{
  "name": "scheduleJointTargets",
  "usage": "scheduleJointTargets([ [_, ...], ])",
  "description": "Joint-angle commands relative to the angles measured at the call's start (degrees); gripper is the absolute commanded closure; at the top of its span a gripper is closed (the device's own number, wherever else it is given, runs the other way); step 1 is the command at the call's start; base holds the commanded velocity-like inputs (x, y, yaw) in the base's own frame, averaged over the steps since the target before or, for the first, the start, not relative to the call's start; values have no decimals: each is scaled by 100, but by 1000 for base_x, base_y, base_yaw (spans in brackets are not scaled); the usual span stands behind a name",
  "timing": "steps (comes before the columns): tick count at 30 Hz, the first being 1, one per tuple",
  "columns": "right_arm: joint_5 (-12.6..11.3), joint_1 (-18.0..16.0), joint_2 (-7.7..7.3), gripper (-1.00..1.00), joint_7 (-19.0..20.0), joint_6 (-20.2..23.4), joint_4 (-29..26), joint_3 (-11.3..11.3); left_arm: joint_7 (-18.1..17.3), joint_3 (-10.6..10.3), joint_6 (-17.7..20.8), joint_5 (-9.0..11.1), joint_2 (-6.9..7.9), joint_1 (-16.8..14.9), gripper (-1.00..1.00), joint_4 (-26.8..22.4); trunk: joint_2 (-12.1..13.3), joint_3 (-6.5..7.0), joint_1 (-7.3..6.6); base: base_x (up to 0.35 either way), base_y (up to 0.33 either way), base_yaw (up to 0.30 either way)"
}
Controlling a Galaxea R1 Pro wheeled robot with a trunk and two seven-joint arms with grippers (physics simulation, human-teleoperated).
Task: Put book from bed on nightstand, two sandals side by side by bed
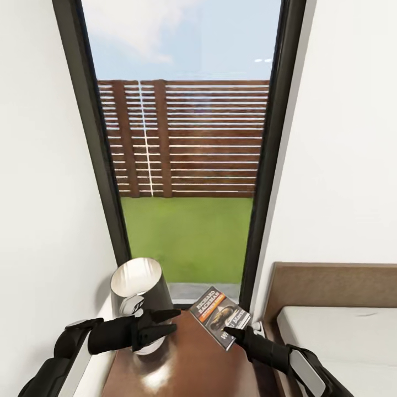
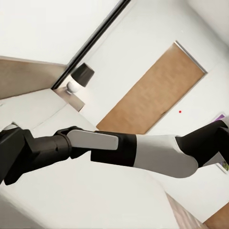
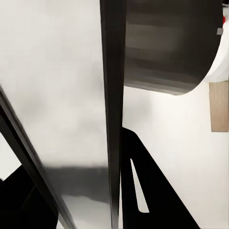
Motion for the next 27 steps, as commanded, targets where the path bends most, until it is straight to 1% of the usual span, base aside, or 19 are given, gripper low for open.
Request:
scheduleJointTargets([
  [1,-60,-4,-7,100,2,32,0,20,-6,-4,60,21,3,-2,-100,2,-6,-3,4,106,0,0],
  [11,-61,-4,-7,100,24,24,25,20,-14,-4,66,25,1,7,-100,2,-6,-3,4,19,0,0],
  [27,-69,-4,1,100,20,32,47,29,-6,-4,75,21,-5,7,-100,6,-648,-291,355,0,0,0],
])
